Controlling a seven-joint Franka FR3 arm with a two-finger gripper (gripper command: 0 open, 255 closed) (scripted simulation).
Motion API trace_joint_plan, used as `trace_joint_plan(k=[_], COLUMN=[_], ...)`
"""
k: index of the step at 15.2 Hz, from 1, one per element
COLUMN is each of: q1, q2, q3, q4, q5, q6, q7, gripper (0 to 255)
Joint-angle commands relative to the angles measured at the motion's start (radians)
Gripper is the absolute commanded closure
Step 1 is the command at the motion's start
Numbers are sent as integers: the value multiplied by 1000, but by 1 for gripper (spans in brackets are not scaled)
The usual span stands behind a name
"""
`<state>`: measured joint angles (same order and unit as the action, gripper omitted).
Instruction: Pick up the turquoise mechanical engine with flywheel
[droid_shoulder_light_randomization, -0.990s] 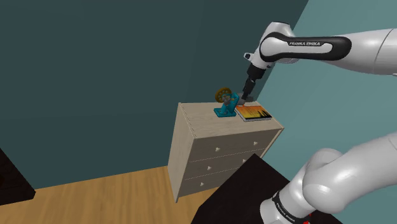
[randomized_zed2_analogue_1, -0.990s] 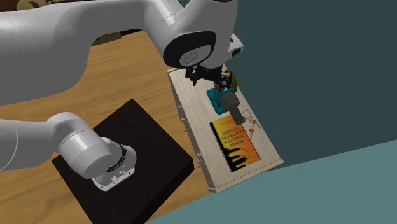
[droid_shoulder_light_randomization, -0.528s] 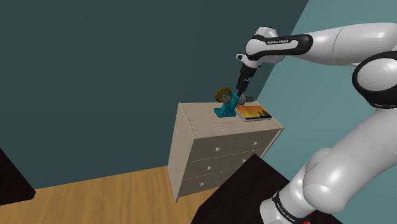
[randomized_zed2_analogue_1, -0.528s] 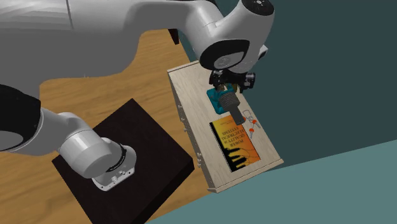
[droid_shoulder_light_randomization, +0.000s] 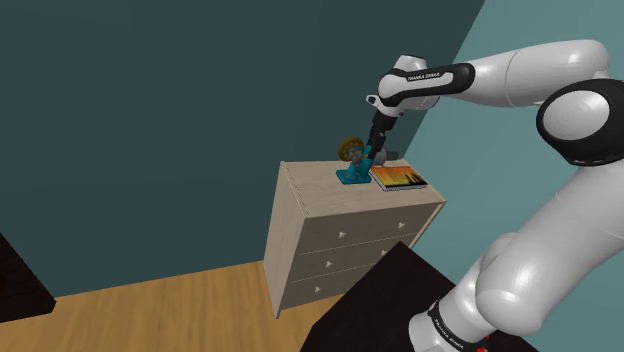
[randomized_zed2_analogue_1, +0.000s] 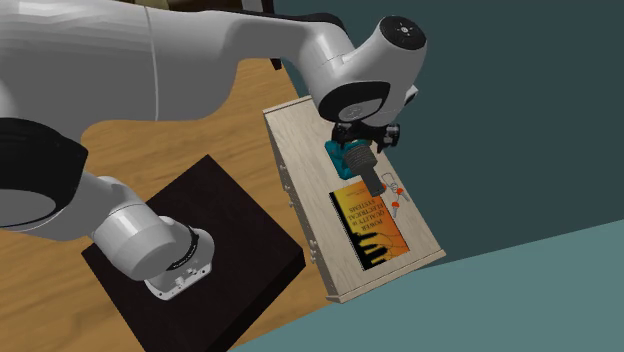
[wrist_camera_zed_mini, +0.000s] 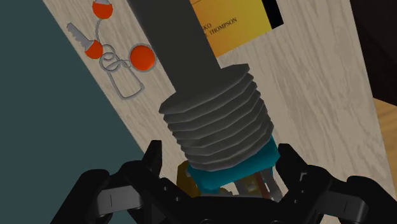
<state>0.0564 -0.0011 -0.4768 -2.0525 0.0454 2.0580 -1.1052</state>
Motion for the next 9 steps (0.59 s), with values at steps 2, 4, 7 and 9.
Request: trace_joint_plan(k=[2, 4, 7, 9], q1=[0, 0, 0, 0], q2=[3, 2, 2, 2], q3=[0, 0, 0, 0], q4=[-8, -10, -9, -11], q5=[2, 2, 1, 1], q6=[12, 12, 12, 13], q7=[-1, 0, 0, -1], gripper=[255, 255, 255, 255])
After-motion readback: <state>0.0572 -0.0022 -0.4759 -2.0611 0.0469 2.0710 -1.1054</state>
